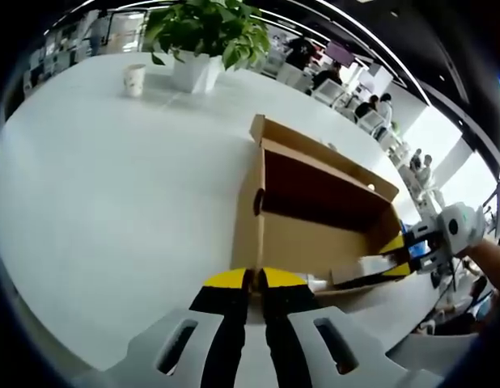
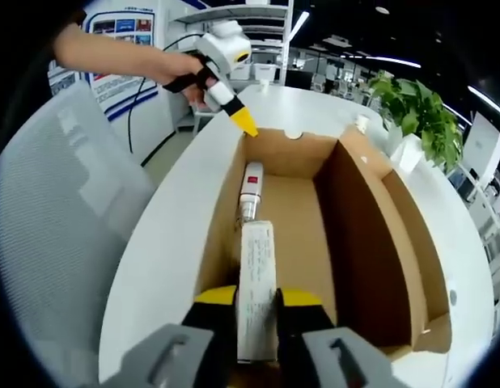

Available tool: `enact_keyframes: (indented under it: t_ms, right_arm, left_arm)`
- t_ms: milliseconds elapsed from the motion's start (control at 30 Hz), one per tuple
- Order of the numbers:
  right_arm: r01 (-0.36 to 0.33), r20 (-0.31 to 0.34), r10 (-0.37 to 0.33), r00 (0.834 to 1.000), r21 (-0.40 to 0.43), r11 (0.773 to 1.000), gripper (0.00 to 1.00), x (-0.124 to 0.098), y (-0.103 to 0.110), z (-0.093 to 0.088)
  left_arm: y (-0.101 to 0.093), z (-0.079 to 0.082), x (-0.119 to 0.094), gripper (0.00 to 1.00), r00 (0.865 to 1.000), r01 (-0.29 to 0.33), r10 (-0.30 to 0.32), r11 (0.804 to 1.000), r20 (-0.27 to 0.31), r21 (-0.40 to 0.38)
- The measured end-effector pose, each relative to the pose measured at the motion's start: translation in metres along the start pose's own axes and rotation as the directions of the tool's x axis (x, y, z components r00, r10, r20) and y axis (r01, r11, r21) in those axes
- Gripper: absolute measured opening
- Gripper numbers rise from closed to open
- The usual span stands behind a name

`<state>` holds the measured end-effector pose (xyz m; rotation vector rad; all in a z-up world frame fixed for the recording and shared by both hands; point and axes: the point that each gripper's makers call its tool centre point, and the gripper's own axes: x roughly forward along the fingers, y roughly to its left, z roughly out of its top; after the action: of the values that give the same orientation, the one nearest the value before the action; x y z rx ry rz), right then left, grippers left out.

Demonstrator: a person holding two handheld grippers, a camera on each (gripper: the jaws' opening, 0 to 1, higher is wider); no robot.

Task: Operate the shoe box by opening the lid, removing the specified soft item, and placing it in the target area until the item is outside and the box remains undamaged.

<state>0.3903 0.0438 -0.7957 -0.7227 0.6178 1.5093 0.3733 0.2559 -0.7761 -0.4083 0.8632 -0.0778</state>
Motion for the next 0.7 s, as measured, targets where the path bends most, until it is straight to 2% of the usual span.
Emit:
enact_keyframes:
  t_ms: [700]
  right_arm:
    - [0.038, 0.051, -0.035, 0.998, -0.061, 0.997, 0.14, -0.02, 0.0, 0.027]
  left_arm:
    - [0.0, 0.0, 0.0, 0.03, 1.0, -0.004, 0.004, 1.0, 0.003, -0.008]
